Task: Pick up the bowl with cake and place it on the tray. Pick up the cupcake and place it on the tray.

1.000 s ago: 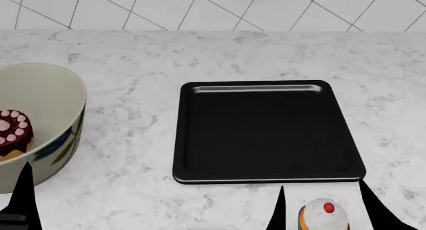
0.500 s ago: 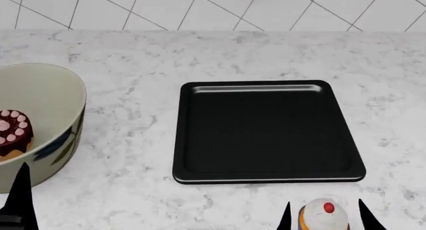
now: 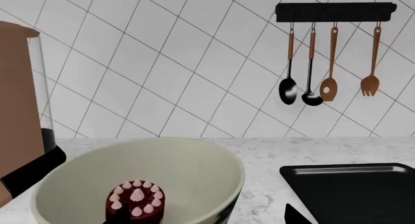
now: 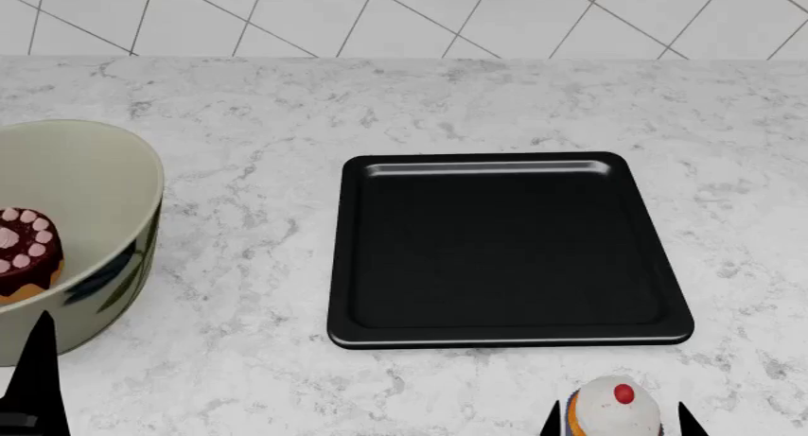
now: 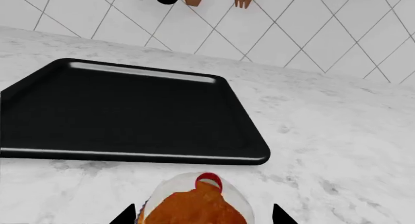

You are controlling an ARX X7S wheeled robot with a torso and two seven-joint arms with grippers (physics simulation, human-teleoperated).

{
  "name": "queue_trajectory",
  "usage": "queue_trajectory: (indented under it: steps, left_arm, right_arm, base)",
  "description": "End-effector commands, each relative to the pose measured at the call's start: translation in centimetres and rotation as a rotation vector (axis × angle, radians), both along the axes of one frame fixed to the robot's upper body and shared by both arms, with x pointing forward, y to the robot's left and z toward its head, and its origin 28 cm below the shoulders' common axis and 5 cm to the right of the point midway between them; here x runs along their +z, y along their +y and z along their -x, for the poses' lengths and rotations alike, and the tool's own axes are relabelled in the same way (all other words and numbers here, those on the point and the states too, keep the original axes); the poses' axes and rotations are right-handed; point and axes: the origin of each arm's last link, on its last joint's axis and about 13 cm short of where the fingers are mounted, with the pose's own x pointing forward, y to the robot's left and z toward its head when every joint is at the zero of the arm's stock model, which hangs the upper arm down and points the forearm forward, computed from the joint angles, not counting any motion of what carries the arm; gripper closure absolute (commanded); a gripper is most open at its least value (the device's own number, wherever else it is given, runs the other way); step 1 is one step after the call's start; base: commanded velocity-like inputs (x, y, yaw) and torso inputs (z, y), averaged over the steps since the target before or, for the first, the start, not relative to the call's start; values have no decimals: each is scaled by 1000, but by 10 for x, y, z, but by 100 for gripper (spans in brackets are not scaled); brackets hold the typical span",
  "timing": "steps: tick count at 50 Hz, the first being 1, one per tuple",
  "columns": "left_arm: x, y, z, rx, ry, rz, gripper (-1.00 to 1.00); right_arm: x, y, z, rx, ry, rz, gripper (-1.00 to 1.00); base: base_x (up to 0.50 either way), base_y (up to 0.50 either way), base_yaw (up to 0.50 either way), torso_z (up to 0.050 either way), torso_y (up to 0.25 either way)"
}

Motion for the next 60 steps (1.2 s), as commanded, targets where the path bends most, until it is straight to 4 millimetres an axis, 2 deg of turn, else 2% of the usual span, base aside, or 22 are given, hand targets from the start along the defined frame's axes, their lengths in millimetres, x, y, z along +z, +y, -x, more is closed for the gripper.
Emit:
queue_trajectory:
  steps: [1, 23, 24, 34, 38, 40, 41, 43, 48, 50, 55, 57, 60]
  left_arm:
    - [0, 0, 0, -2, -1, 1, -100]
    - [2, 0, 3, -2, -2, 8, -100]
    - [2, 0, 3, -4, -2, 7, -100]
    - [2, 1, 3, -1, -2, 10, -100]
    - [2, 1, 2, 2, -4, 6, -100]
    - [3, 1, 0, 4, -4, 6, -100]
    - [3, 1, 0, 4, -5, 6, -100]
    - [3, 1, -2, 6, -5, 8, -100]
    - [4, 1, -6, 9, -11, 4, -100]
    - [7, 1, -7, 10, -15, 7, -100]
    - [24, 4, -8, 6, -8, 40, -100]
    - [31, 10, -11, 137, 32, -76, -100]
    - [49, 19, -16, 225, 97, -12, -100]
  right_arm:
    - [-8, 1, -12, -10, 30, -23, -100]
    - [-14, 2, -12, 3, 69, -49, -100]
    - [-14, 3, -12, 7, 71, -53, 100]
    - [-5, 3, -9, 8, 48, -70, 100]
    - [24, 4, -3, 23, -50, -60, 100]
    - [50, 3, 3, 36, -128, -44, 100]
    - [55, 3, 4, 38, -138, -46, 100]
    - [77, 1, 10, 39, -196, -57, 100]
    - [102, -2, 19, 50, -277, -32, 100]
    - [105, -1, 21, 58, -290, -25, 100]
    - [100, -2, 13, 58, -286, -25, 100]
    - [97, -2, 10, 53, -282, -28, 100]
    - [94, -1, 7, 53, -276, -31, 100]
  base:
    - [0, 0, 0, 0, 0]
    - [0, 0, 0, 0, 0]
    - [0, 0, 0, 0, 0]
    - [1, 0, 0, 0, 0]
    - [0, 0, 0, 0, 0]
    - [0, 0, 0, 0, 0]
    - [0, 0, 0, 0, 0]
    - [0, 0, 0, 0, 0]
    - [0, 0, 0, 0, 0]
    - [0, 0, 0, 0, 0]
    - [0, 0, 0, 0, 0]
    - [0, 0, 0, 0, 0]
    - [0, 0, 0, 0, 0]
